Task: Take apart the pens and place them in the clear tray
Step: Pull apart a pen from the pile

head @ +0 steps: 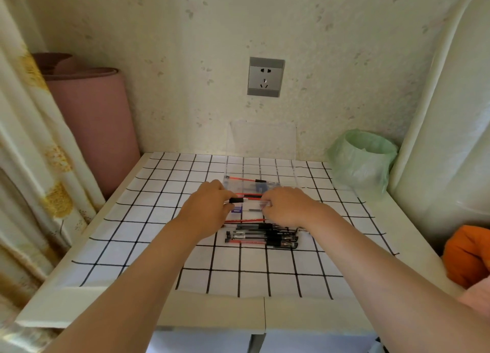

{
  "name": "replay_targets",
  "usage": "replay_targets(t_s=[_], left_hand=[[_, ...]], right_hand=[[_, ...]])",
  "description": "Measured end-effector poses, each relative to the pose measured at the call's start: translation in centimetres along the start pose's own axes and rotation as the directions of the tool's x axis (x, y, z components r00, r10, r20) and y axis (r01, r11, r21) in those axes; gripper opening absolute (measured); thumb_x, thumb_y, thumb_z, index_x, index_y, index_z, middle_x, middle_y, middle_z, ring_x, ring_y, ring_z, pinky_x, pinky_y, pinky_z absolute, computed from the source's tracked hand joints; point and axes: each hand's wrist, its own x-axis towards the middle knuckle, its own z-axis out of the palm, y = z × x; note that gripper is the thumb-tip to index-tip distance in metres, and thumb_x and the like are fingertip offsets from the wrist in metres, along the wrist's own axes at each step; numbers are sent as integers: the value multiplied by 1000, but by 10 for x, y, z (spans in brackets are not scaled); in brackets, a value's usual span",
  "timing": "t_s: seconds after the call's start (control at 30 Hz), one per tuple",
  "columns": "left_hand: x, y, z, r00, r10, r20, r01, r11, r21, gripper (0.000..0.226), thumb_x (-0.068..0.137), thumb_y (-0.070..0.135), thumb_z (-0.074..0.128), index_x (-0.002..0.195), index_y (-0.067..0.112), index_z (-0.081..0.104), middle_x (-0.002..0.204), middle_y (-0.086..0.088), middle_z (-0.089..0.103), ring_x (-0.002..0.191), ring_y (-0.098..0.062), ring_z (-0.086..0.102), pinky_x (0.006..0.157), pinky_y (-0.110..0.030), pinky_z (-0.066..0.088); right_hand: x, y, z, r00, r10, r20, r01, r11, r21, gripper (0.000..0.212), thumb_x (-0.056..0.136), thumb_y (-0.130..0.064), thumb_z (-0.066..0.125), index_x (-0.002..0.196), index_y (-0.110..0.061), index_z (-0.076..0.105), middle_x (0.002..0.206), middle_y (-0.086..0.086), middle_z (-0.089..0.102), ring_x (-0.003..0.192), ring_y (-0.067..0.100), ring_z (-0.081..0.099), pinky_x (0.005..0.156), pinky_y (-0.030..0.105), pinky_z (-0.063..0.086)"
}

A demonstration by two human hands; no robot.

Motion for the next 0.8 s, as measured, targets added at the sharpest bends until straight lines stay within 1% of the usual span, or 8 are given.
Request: replay_targets(t_s=[0.07,0.2,0.3,0.43,0.5,0.67,0.7,0.8], left_hand=[[0,0,1,1000,-3,11,3,1000,-16,34,100,31,48,133,32,56,116,3,48,111,-14,42,88,-25,41],[2,-1,5,1000,9,14,-9,999,-41,34,100,28,49,133,30,57,110,3,45,107,-13,42,85,-21,38],[4,-1,7,1000,-5,15,6,998,-62,35,100,27,51,134,28,57,109,3,44,105,-14,43,85,-21,38],[3,3,10,999,-23,34,25,997,-78,37,100,26,49,137,26,53,117,-2,47,111,-17,43,91,-23,39],[3,3,11,999,-24,28,26,998,-56,38,100,28,49,138,26,52,117,-2,48,111,-17,43,93,-26,41],[4,3,10,998,-36,42,39,998,-53,40,100,29,49,140,25,50,118,-1,47,110,-17,44,92,-26,41],[4,4,9,998,-38,47,40,997,-58,40,100,29,49,140,25,50,118,-1,47,110,-17,45,92,-26,41],[3,4,7,998,-41,52,44,997,-56,40,100,29,49,139,24,50,121,-1,48,113,-18,45,94,-26,41]], right_hand=[[3,-2,-1,999,29,15,-29,1000,7,27,91,-37,45,108,-27,65,106,-4,63,99,20,56,89,35,42],[7,-3,0,998,52,28,-54,997,59,26,91,-37,45,96,-22,65,91,-3,63,87,17,58,72,31,44],[9,-3,0,998,56,24,-57,996,65,24,92,-38,44,91,-22,63,87,-3,62,84,18,59,68,30,45],[12,-3,-1,997,63,43,-67,993,99,31,93,-39,42,93,-20,66,91,0,65,85,18,61,76,34,50],[12,-2,-1,999,36,30,-39,993,111,31,94,-37,42,95,-20,68,93,-1,65,87,18,60,80,34,50],[11,2,-5,1000,-12,-13,13,988,156,25,98,-34,50,94,-22,71,88,-6,63,84,16,59,72,30,46],[11,4,-5,1000,-16,-19,18,989,150,25,98,-34,50,97,-23,72,90,-7,64,86,16,59,75,31,46],[9,6,-7,996,-28,-83,36,994,100,22,97,-35,54,103,-29,75,105,-11,69,98,15,60,94,40,45]])
